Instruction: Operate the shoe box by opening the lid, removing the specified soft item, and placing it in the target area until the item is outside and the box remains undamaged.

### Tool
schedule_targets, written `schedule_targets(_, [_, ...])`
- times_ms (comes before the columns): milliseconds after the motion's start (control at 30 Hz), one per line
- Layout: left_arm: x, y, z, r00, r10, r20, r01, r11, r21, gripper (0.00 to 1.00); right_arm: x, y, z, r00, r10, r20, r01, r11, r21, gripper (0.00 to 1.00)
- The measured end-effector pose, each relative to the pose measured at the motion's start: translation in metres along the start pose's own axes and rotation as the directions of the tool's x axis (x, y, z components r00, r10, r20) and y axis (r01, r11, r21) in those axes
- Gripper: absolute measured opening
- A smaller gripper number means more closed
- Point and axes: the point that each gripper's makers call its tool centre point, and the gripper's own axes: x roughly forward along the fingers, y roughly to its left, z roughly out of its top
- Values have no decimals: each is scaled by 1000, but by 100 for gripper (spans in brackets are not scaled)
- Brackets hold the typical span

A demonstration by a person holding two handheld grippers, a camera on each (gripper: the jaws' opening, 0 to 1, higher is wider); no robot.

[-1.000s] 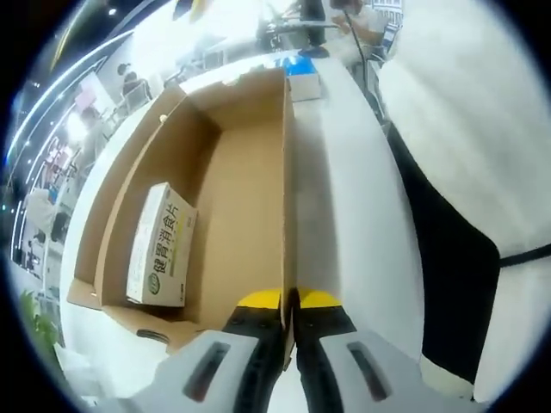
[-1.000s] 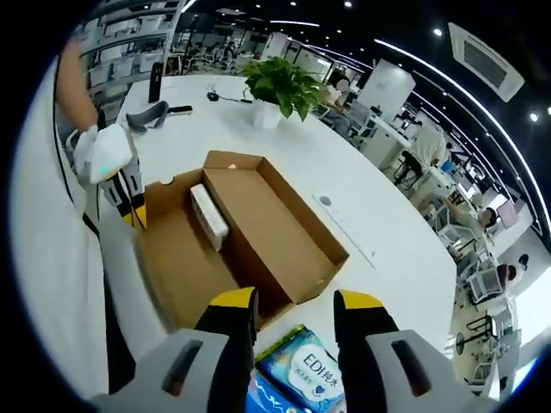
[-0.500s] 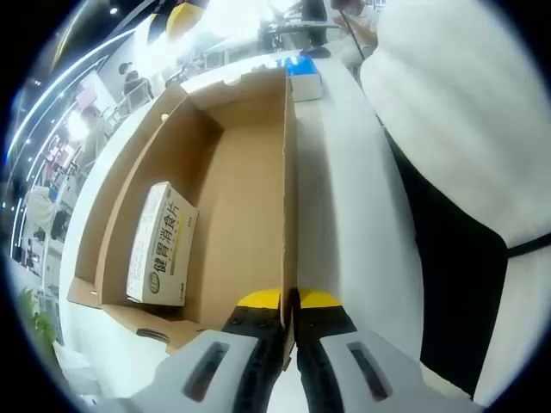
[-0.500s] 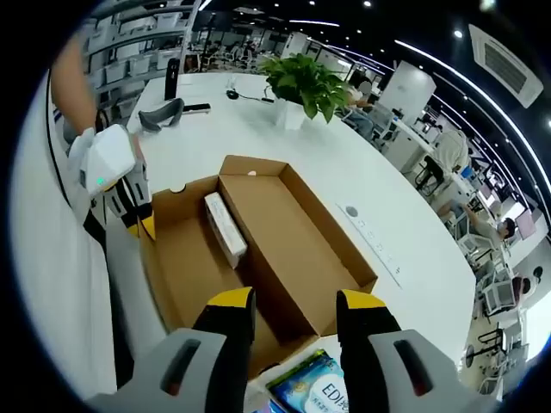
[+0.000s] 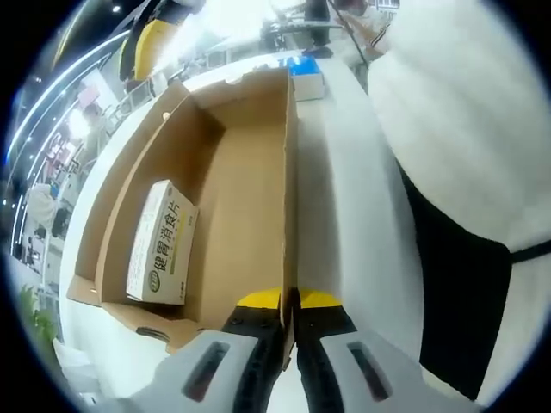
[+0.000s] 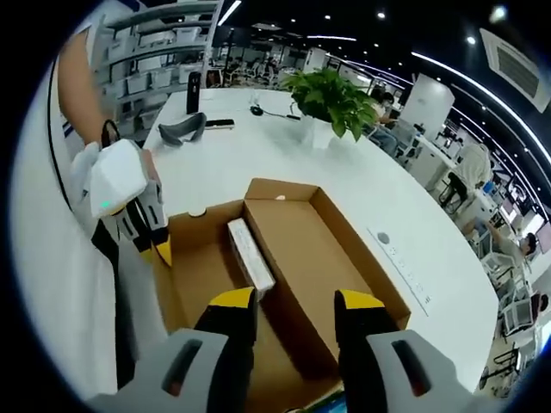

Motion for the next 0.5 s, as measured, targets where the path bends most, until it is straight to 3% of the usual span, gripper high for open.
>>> schedule_targets(133, [0, 0, 0, 1000, -8, -4, 8, 1000, -10, 3, 6, 18, -11, 999, 36, -28, -35, 998, 55, 37])
schedule_targets(300, [1, 0, 0, 1000, 8, -1, -8, 1000, 1, 3, 11, 29, -9, 998, 57, 3, -57, 997, -42, 36])
schedule_targets(500, [0, 0, 0, 1000, 1, -1, -1, 1000, 0, 3, 15, 26, -13, 999, 52, -10, -53, 998, -32, 35])
